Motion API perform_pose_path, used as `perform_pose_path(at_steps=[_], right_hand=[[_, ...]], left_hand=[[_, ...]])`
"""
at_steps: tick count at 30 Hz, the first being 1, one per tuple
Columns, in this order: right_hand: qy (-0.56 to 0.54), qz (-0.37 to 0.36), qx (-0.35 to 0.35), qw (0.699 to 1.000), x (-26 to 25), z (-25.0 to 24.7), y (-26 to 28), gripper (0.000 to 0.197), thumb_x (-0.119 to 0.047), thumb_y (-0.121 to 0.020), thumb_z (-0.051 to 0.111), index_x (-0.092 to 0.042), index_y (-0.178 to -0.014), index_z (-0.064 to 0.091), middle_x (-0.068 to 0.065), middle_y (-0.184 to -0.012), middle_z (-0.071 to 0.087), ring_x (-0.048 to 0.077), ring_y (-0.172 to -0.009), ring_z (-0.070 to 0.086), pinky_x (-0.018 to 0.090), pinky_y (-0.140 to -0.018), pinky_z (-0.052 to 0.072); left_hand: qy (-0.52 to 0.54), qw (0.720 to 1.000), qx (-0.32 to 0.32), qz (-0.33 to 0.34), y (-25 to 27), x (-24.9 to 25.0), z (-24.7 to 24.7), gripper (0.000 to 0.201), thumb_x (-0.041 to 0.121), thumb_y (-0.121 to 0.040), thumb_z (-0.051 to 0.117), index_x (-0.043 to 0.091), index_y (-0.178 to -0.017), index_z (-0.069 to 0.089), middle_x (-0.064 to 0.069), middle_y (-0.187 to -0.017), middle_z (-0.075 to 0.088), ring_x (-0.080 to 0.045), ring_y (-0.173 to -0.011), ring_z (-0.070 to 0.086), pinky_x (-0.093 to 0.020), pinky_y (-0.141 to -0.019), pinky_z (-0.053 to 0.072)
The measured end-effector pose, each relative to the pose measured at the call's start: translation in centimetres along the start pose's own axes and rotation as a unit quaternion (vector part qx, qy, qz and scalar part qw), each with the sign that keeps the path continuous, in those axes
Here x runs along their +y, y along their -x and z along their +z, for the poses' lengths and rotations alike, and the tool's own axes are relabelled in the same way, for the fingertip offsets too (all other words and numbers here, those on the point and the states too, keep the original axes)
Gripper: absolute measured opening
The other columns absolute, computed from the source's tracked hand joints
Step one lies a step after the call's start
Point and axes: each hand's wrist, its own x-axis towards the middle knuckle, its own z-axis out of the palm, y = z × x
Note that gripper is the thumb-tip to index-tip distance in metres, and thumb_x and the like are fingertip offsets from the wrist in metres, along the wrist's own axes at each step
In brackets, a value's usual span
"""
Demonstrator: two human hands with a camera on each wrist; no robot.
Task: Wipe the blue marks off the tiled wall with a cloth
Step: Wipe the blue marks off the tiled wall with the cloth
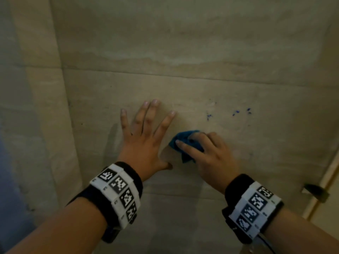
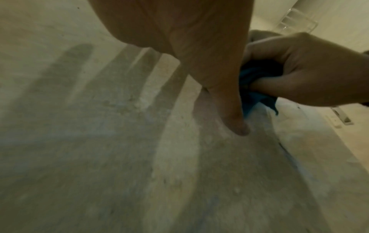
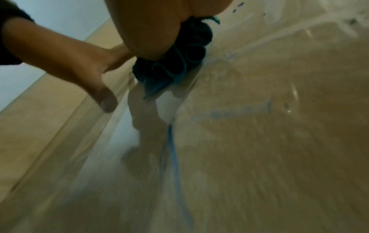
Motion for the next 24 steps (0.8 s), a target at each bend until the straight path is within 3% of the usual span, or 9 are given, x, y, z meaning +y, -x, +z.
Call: perform_pose_path(at_steps=[4, 8, 15, 20, 24], right_hand=[[0.005, 0.043, 0.034, 0.998, 1.8, -1.7, -2.5, 0.039, -0.007, -0.086, 0.048, -0.017, -0.121, 0.061, 0.009, -0.117, 0.043, 0.03, -0.093, 0.043, 0.041, -0.077, 0.043], [0.028, 0.094, 0.092, 0.991, 4.3, -3.3, -5.5, 0.04, -0.003, -0.083, 0.051, -0.014, -0.119, 0.063, 0.011, -0.117, 0.044, 0.03, -0.097, 0.041, 0.038, -0.08, 0.04], [0.029, 0.098, 0.094, 0.99, 4.3, -2.8, -4.5, 0.041, -0.004, -0.084, 0.051, -0.017, -0.121, 0.063, 0.008, -0.118, 0.04, 0.03, -0.097, 0.039, 0.036, -0.082, 0.039], [0.012, 0.053, 0.037, 0.998, 3.1, -2.1, -2.2, 0.043, -0.002, -0.081, 0.053, -0.016, -0.12, 0.064, 0.009, -0.115, 0.041, 0.03, -0.095, 0.041, 0.036, -0.082, 0.037], [0.017, 0.038, 0.036, 0.998, 3.8, -2.5, -2.7, 0.041, -0.003, -0.084, 0.051, -0.016, -0.121, 0.063, 0.009, -0.116, 0.042, 0.031, -0.097, 0.043, 0.041, -0.082, 0.042]], left_hand=[[0.024, 0.999, -0.03, 0.0, -2.2, 0.6, -1.9, 0.152, 0.083, -0.039, 0.069, 0.033, -0.144, -0.029, -0.007, -0.148, -0.043, -0.031, -0.14, -0.031, -0.063, -0.107, -0.017], [0.048, 0.997, -0.055, -0.013, -3.1, 1.1, -2.0, 0.155, 0.082, -0.041, 0.07, 0.036, -0.131, -0.047, -0.005, -0.137, -0.056, -0.03, -0.129, -0.048, -0.062, -0.105, -0.023], [0.045, 0.999, -0.028, -0.003, -3.2, 0.6, -1.0, 0.159, 0.087, -0.032, 0.068, 0.033, -0.143, -0.032, -0.009, -0.147, -0.044, -0.033, -0.137, -0.037, -0.061, -0.106, -0.022], [0.042, 0.998, -0.037, -0.008, -3.2, 0.7, -1.1, 0.156, 0.087, -0.037, 0.066, 0.033, -0.139, -0.039, -0.008, -0.141, -0.051, -0.032, -0.133, -0.042, -0.062, -0.104, -0.024], [0.051, 0.998, -0.046, -0.01, -3.2, 0.9, -1.4, 0.154, 0.085, -0.042, 0.067, 0.034, -0.132, -0.046, -0.007, -0.134, -0.058, -0.031, -0.127, -0.049, -0.061, -0.101, -0.028]])
